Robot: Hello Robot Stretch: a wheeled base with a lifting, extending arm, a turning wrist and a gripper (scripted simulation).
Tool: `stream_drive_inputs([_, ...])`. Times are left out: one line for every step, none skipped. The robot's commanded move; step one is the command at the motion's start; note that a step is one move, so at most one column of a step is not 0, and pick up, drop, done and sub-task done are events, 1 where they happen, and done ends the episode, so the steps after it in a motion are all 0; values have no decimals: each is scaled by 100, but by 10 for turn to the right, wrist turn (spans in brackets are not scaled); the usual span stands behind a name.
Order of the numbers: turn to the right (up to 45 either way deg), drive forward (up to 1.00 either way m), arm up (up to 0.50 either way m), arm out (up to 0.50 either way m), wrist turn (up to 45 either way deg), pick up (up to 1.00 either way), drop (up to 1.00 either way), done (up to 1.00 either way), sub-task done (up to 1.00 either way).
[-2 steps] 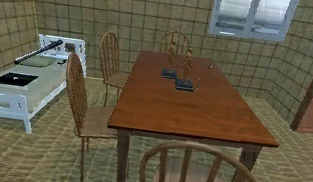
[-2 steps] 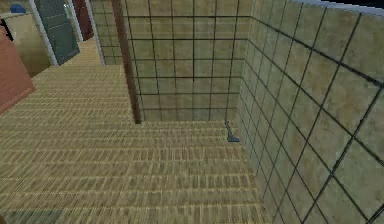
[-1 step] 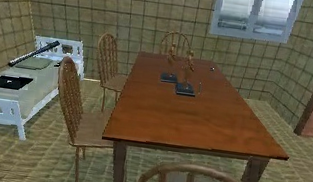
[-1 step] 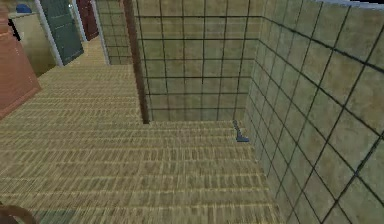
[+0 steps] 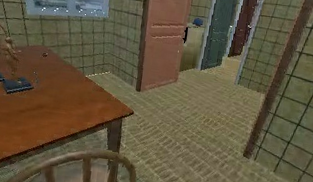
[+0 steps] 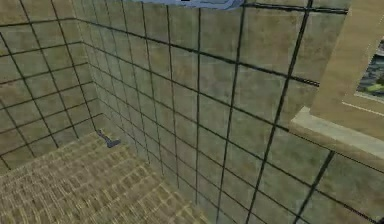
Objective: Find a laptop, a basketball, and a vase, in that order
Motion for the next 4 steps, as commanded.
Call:
stream_drive_inputs([390,0,0,0,0,0,0,0,0])
stream_drive_inputs([0,55,0,0,0,0,0,0,0])
stream_drive_inputs([-330,0,0,0,0,0,0,0,0])
stream_drive_inputs([-30,0,0,0,0,0,0,0,0])
